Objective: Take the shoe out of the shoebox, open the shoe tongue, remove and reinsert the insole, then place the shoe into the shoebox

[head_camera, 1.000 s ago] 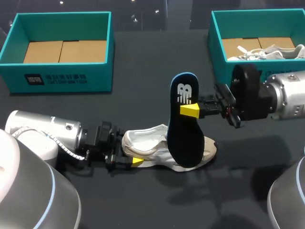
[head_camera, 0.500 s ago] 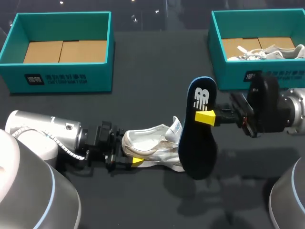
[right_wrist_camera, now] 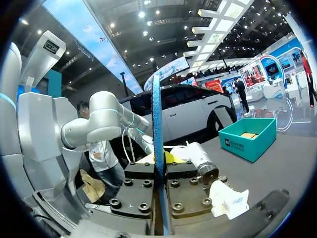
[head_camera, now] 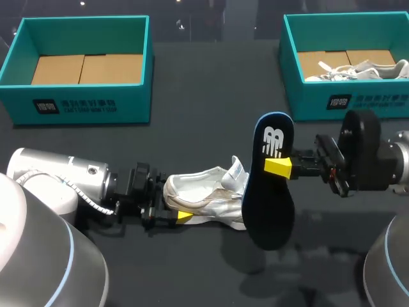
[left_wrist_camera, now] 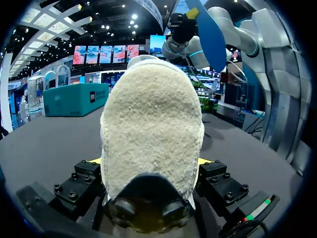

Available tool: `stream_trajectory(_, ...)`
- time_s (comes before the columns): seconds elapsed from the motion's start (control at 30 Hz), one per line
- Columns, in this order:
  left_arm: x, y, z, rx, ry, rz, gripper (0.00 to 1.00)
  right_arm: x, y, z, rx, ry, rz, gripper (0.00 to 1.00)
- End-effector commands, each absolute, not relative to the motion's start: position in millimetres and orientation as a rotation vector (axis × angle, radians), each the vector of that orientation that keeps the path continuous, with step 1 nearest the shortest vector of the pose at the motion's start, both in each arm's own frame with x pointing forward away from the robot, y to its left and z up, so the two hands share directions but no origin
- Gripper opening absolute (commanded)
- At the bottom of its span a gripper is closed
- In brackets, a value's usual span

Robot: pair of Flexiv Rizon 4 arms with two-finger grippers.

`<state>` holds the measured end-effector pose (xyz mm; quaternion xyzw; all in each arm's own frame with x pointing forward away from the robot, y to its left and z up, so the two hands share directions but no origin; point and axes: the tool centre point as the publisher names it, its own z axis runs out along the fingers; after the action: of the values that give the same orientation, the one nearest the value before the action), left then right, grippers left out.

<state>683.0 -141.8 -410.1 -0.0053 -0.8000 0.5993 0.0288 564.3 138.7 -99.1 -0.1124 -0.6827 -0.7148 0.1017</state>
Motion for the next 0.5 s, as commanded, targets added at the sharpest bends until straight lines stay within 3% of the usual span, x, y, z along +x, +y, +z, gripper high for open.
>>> stream_trajectory(0.03, 683.6, -142.6, -410.4, -0.016, -2.47, 1.847, 0.0, 555.1, 135.3, -98.8, -0.417, -2.054, -2.132, 0.0)
stream_trajectory(0.3, 683.6, -142.6, -410.4, -0.016, -2.47, 1.847, 0.0, 555.1, 135.3, -98.8, -0.417, -2.054, -2.132, 0.0)
stream_trajectory(0.4, 683.1, -140.6, -409.9, -0.027, -2.476, 1.84, 0.4, 555.1, 135.3, -98.8, -0.417, -2.054, -2.132, 0.0)
stream_trajectory(0.43, 683.1, -139.9, -409.6, -0.027, -2.476, 1.838, 0.73, 555.1, 135.3, -98.8, -0.417, -2.054, -2.132, 0.0)
stream_trajectory(0.47, 683.1, -139.1, -409.2, -0.027, -2.475, 1.836, 1.0, 555.1, 135.3, -98.8, -0.417, -2.054, -2.132, 0.0)
stream_trajectory(0.5, 683.0, -138.3, -408.6, -0.028, -2.476, 1.835, 1.0, 555.1, 135.3, -98.8, -0.417, -2.054, -2.132, 0.0)
